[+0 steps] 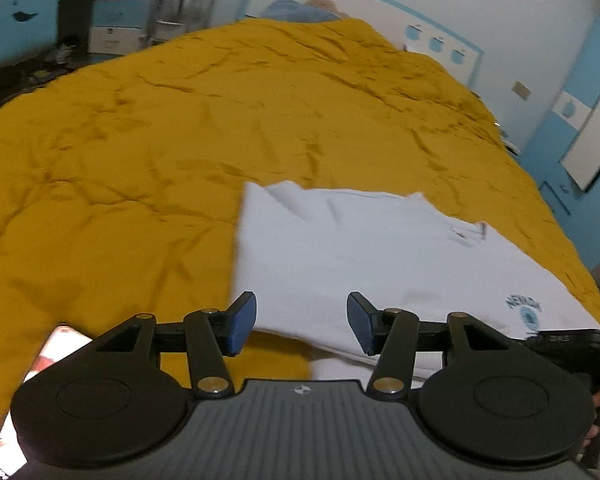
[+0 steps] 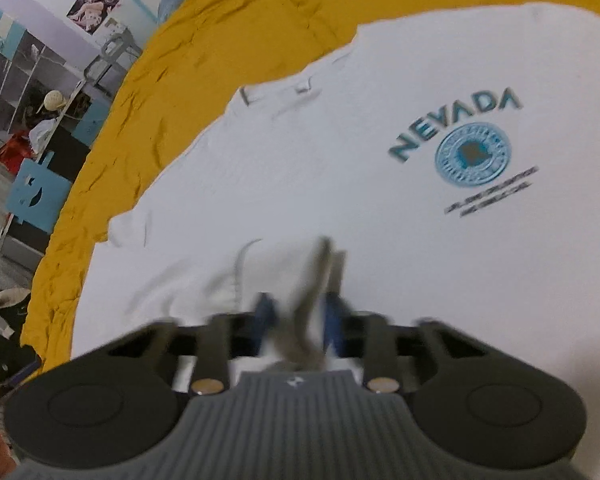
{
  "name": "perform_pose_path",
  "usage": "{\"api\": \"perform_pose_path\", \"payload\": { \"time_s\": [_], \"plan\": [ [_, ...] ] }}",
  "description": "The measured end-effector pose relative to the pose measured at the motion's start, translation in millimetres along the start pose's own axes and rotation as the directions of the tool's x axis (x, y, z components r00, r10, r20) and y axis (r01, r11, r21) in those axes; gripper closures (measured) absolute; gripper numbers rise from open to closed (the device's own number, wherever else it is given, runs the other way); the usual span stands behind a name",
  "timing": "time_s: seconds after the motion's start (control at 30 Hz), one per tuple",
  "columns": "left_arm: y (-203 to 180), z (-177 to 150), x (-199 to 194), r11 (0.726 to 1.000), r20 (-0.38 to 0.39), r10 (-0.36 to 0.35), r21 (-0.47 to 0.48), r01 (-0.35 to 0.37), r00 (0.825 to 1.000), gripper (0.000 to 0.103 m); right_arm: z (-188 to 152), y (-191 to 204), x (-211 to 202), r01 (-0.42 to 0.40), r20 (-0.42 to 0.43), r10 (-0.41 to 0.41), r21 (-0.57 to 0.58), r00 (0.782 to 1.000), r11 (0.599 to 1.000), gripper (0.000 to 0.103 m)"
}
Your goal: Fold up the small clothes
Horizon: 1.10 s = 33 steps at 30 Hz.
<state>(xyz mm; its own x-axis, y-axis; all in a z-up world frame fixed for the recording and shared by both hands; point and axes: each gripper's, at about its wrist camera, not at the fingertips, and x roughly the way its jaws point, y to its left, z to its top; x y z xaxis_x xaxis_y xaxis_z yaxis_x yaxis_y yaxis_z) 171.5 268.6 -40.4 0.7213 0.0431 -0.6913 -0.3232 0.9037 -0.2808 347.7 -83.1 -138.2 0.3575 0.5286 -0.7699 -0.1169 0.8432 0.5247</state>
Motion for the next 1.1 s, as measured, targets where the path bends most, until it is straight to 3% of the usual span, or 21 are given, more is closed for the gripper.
{"api": "perform_pose_path", "payload": {
  "time_s": [0.07, 0.17, 0.23, 0.3, 0.5, 0.63, 0.77, 0.83, 0.9, 1.1],
  "plan": [
    [8.4, 3.1, -11.2, 1.000, 0.020, 0.009, -0.012, -0.009, 1.000, 0.042, 1.6, 9.8, -3.8, -0.024, 0.015, 0.024, -0.019, 1.000, 1.000, 0.102],
    [16.3, 12.5, -24.2, 1.000, 0.049, 0.020, -0.010, -0.020, 0.999, 0.042, 16.7, 46.9, -25.9, -0.016, 0.080, 0.030, -0.165, 0.996, 0.986, 0.103],
    [15.9, 14.4, -25.0, 1.000, 0.041, 0.006, 0.027, -0.007, 0.999, 0.033, 31.4, 74.0, -41.9, -0.014, 0.117, 0.044, -0.245, 0.992, 0.969, 0.103],
    [12.6, 10.9, -20.3, 0.998, 0.018, -0.003, 0.055, 0.002, 1.000, 0.031, 50.7, 102.5, -59.1, -0.022, 0.162, 0.077, -0.316, 0.984, 0.948, 0.103],
    [-1.6, -12.6, 14.3, 0.996, -0.067, -0.042, 0.079, 0.047, 0.997, 0.030, 104.8, 173.5, -122.8, -0.038, 0.314, 0.192, -0.437, 0.930, 0.898, 0.103],
    [-25.1, -22.5, 45.5, 0.988, -0.089, -0.037, 0.148, 0.050, 0.995, 0.030, 129.8, 190.3, -157.7, -0.022, 0.378, 0.218, -0.459, 0.900, 0.888, 0.103],
    [-53.2, -27.4, 77.7, 0.971, -0.086, 0.001, 0.240, 0.020, 0.996, 0.031, 151.2, 184.0, -177.0, 0.017, 0.422, 0.193, -0.445, 0.886, 0.895, 0.103],
    [-61.6, -31.6, 93.5, 0.956, -0.079, 0.047, 0.292, -0.022, 0.996, 0.063, 158.3, 170.8, -180.4, 0.030, 0.431, 0.170, -0.419, 0.886, 0.907, 0.103],
    [-60.9, -35.2, 102.8, 0.957, -0.095, 0.065, 0.287, -0.035, 0.993, 0.075, 163.8, 141.6, -180.9, 0.048, 0.436, 0.135, -0.382, 0.890, 0.923, 0.103],
    [-52.7, -45.0, 99.7, 0.961, -0.084, 0.092, 0.269, -0.066, 0.992, 0.080, 161.4, 21.5, -148.0, 0.168, 0.406, -0.071, -0.207, 0.911, 0.964, 0.103]
  ]
}}
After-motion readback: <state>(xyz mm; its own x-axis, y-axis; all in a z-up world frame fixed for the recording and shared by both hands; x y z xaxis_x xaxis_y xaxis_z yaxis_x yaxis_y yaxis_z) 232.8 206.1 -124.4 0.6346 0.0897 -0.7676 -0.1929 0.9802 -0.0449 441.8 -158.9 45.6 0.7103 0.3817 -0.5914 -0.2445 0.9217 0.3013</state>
